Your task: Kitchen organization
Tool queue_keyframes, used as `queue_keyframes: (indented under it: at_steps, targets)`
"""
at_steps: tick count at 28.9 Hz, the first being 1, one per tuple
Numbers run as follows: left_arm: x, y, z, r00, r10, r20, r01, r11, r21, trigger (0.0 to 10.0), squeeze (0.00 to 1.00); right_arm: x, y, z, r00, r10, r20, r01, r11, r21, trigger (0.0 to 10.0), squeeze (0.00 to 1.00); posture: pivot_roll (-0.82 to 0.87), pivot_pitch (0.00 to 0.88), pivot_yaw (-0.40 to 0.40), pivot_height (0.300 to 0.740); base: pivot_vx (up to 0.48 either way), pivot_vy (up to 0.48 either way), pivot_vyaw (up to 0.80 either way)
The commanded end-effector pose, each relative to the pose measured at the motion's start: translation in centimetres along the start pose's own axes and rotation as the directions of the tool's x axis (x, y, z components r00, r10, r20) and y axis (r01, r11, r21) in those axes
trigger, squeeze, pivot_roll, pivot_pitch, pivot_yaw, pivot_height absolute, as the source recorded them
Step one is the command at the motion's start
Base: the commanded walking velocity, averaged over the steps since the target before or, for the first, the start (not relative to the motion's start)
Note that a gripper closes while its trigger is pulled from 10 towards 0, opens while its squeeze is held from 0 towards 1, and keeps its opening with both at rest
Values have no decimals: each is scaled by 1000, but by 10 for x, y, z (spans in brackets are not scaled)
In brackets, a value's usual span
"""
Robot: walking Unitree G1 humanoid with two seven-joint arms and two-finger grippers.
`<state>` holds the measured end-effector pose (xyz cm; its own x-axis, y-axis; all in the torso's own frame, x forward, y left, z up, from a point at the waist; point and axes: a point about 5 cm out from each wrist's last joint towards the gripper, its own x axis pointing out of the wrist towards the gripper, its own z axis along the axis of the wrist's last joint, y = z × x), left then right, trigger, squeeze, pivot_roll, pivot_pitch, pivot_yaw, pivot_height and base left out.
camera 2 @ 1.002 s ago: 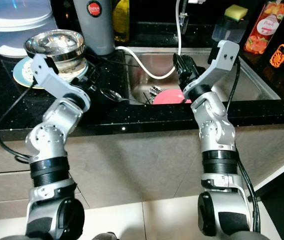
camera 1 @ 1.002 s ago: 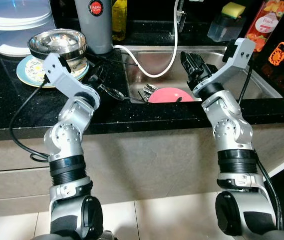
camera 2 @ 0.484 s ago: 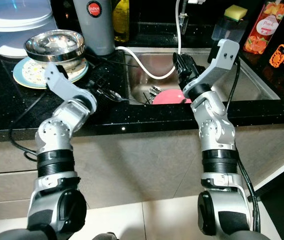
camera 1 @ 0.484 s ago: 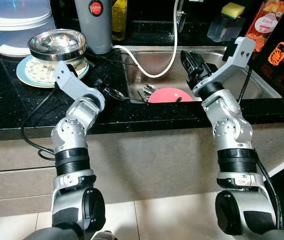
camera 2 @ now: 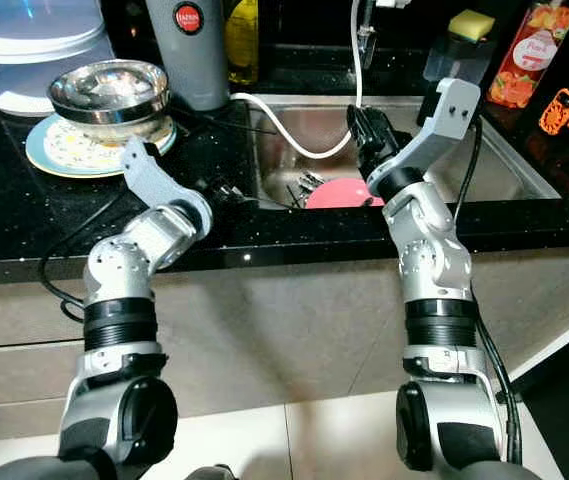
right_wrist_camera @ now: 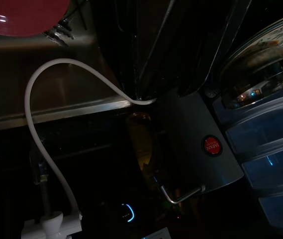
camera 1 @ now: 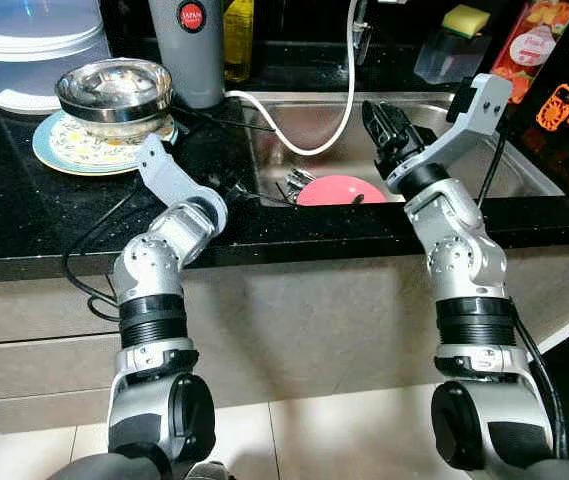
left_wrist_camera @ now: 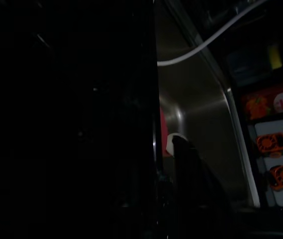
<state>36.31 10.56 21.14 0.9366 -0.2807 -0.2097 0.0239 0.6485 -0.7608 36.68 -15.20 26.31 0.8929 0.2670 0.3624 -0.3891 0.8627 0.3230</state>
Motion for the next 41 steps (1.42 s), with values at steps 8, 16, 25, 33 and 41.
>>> queue_keyframes:
  at_steps: [8,16,25,33,41]
  targets:
    - [-7,-15,10,986,-143,87,151,984,-96,10000,0,1,-3,3,1000,-10,13,10,1000,-4,10000,0,188,18,-48,740,0,0,0]
    - [-19,-20,43,944,-187,273,223,969,-107,10000,0,1,-2,3,1000,-4,12,4,1000,-7,10000,0,187,8,-54,740,0,0,0]
    - [-30,-42,59,887,-343,308,369,929,-31,10000,0,1,15,-7,995,97,-33,-91,986,141,10000,0,182,0,-55,740,0,0,0]
    - [-51,-68,61,761,-570,309,581,811,67,10000,0,-2,29,-23,994,111,-11,-75,739,670,10000,0,176,0,-52,740,0,0,0]
    - [-56,-72,61,725,-617,306,627,775,81,10000,0,0,31,-16,991,127,30,-111,692,713,10000,0,174,0,-56,740,0,0,0]
